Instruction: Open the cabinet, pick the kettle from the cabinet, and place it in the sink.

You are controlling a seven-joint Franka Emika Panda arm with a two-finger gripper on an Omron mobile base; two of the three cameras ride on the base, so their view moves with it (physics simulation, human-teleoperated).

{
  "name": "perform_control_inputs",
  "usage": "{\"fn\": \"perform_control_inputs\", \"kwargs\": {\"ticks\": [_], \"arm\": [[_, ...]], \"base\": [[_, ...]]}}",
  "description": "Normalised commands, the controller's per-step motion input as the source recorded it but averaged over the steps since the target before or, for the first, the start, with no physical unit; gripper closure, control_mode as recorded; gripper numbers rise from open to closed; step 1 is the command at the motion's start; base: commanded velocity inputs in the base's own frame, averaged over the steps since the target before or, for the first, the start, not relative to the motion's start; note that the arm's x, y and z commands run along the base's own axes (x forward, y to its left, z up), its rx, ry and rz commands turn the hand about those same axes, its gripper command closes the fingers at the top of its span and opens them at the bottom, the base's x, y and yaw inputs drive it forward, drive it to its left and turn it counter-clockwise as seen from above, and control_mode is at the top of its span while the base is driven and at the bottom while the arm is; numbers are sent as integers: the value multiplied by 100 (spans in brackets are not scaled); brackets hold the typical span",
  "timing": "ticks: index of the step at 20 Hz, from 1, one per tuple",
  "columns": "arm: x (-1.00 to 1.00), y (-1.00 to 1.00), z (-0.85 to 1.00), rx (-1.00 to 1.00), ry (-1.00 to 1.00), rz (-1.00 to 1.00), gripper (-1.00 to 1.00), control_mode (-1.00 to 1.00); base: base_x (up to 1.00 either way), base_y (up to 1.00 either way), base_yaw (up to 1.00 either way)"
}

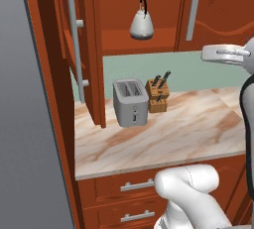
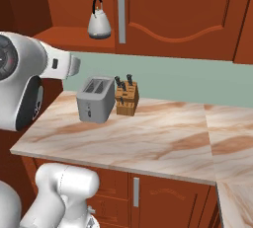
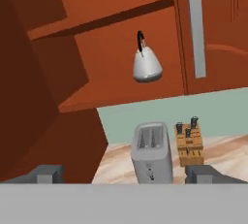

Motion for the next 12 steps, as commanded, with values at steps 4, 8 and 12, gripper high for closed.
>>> {"fn": "perform_control_inputs", "kwargs": {"ticks": [4,8,12], "arm": [[3,-24,12,-16,-9,0,-100,-100],[11,-25,17,-15,1,-2,-100,-100],[22,-20,18,-8,10,-4,-100,-100]], "base": [[0,0,0],[0,0,0],[0,0,0]]}}
